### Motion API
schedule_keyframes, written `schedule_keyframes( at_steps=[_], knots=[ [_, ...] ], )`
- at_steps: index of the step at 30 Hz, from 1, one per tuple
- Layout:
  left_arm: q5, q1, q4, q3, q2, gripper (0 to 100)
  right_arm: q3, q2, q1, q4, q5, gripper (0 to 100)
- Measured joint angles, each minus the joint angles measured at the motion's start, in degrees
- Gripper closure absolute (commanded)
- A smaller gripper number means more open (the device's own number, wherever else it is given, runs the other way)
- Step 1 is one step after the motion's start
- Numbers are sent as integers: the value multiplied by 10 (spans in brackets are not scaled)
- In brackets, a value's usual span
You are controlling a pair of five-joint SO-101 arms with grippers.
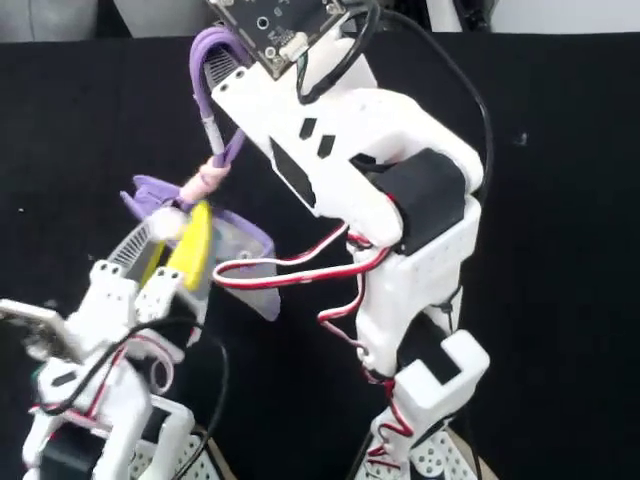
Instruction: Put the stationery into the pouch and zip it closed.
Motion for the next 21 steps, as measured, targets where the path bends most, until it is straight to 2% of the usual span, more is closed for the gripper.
schedule_keyframes(
  at_steps=[6,11,14,21],
  knots=[
    [-7,26,10,-11,0,808,0,0,1,0,0,988],
    [-7,18,69,-59,0,809,0,0,5,0,0,988],
    [-7,-36,97,-90,0,811,0,0,8,-3,0,988],
    [-6,-265,125,-140,0,812,0,0,11,-14,0,988]
  ],
)
